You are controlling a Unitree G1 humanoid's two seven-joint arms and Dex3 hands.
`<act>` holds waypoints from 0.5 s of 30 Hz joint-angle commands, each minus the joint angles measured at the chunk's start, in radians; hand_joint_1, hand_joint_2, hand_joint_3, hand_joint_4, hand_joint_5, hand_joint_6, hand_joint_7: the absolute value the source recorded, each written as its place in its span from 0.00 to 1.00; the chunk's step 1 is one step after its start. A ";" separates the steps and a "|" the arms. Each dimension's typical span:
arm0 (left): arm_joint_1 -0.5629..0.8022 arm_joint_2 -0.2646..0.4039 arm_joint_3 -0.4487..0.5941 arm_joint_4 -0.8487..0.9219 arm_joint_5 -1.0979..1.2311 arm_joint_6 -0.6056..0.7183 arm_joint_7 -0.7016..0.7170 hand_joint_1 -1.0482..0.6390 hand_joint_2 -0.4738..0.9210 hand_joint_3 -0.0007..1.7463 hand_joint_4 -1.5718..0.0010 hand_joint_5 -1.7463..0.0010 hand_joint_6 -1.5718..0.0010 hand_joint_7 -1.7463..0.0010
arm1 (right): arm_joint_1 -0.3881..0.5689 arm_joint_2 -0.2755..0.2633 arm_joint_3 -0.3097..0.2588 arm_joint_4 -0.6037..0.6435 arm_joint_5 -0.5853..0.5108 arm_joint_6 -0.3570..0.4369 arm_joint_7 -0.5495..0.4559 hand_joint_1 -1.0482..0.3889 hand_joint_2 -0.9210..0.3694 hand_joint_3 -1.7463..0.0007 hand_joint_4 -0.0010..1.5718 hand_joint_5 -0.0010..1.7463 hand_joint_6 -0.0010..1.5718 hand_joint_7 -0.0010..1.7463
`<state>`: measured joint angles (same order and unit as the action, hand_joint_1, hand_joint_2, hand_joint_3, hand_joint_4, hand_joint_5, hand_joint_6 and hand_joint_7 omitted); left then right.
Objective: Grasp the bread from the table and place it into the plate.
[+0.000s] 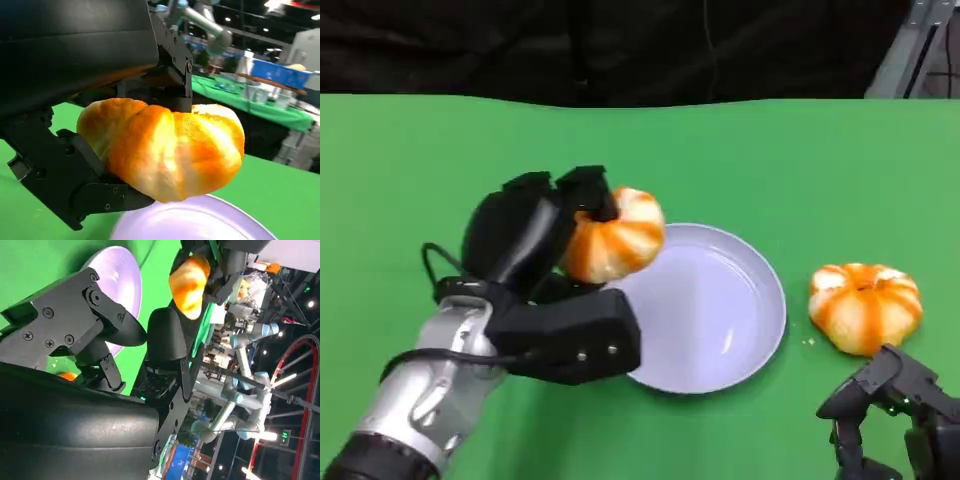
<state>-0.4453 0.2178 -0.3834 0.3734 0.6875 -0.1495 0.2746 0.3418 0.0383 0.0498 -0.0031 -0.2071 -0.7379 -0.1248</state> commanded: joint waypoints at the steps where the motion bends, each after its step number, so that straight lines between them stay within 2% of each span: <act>1: -0.013 -0.015 -0.017 -0.024 0.000 0.005 -0.046 0.59 0.74 0.55 0.49 0.00 0.58 0.00 | 0.001 -0.003 0.001 -0.007 0.009 -0.006 -0.002 0.65 0.33 0.29 0.53 1.00 0.47 0.88; 5: -0.051 -0.042 -0.049 0.029 0.017 -0.005 -0.056 0.59 0.77 0.50 0.48 0.00 0.58 0.00 | 0.018 0.007 0.006 -0.035 0.003 0.022 -0.007 0.65 0.33 0.30 0.53 1.00 0.48 0.88; 7: -0.068 -0.048 -0.063 0.053 0.027 -0.004 -0.057 0.58 0.78 0.46 0.49 0.00 0.55 0.08 | 0.021 0.009 0.007 -0.041 0.001 0.024 -0.009 0.65 0.33 0.30 0.53 1.00 0.48 0.88; 11: -0.074 -0.050 -0.065 0.065 0.030 -0.008 -0.054 0.58 0.79 0.44 0.50 0.00 0.55 0.10 | 0.023 0.010 0.007 -0.044 -0.001 0.028 -0.009 0.65 0.32 0.31 0.53 1.00 0.48 0.88; 12: -0.099 -0.076 -0.081 0.119 0.035 -0.011 -0.045 0.58 0.79 0.44 0.50 0.00 0.55 0.10 | 0.021 0.004 0.005 -0.040 0.001 0.023 -0.005 0.65 0.32 0.31 0.53 1.00 0.48 0.88; 13: -0.118 -0.095 -0.094 0.161 0.039 -0.014 -0.037 0.59 0.83 0.34 0.50 0.00 0.57 0.08 | 0.020 0.000 0.004 -0.037 0.003 0.020 -0.002 0.64 0.32 0.32 0.53 1.00 0.47 0.88; 15: -0.143 -0.116 -0.107 0.215 0.041 -0.023 -0.024 0.59 0.87 0.25 0.50 0.00 0.59 0.07 | 0.018 -0.004 0.004 -0.034 0.004 0.017 0.001 0.64 0.32 0.32 0.53 1.00 0.47 0.88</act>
<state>-0.5471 0.1239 -0.4736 0.5248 0.7198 -0.1625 0.2331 0.3573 0.0467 0.0587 -0.0313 -0.2092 -0.7173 -0.1251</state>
